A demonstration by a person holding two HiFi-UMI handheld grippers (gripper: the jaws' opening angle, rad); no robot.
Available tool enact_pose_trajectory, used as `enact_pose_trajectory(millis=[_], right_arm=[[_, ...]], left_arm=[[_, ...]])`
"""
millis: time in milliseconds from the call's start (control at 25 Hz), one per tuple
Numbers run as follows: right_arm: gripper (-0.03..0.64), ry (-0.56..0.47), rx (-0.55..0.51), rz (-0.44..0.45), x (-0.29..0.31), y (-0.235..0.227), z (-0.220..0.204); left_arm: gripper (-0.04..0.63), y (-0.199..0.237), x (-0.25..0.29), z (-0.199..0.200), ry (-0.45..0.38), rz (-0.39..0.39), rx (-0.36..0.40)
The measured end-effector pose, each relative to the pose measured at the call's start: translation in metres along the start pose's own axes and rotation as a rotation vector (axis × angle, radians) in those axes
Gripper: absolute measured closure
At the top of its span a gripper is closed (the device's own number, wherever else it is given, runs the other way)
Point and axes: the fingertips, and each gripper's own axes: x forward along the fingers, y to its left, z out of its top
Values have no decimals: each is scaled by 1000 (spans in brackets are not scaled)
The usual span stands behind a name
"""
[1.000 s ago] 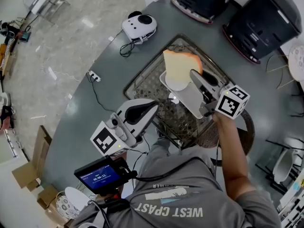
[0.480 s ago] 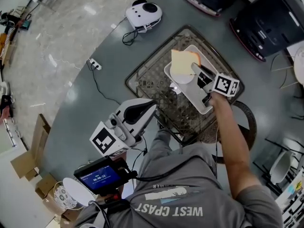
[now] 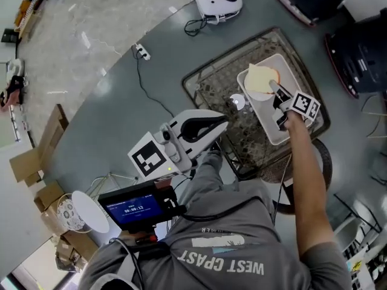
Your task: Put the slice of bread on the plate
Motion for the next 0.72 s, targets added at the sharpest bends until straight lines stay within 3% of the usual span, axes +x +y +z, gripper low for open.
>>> enact_pose_trajectory(millis=[240, 520, 720], right_arm=[[526, 78, 20, -75, 24, -39, -19], [526, 148, -36, -192, 39, -72, -33], [525, 188, -67, -225, 44, -81, -33]], left_arm=[[588, 6, -6, -4, -13, 14, -13], [588, 13, -17, -10, -21, 22, -32], [588, 10, -18, -12, -5, 18, -33]])
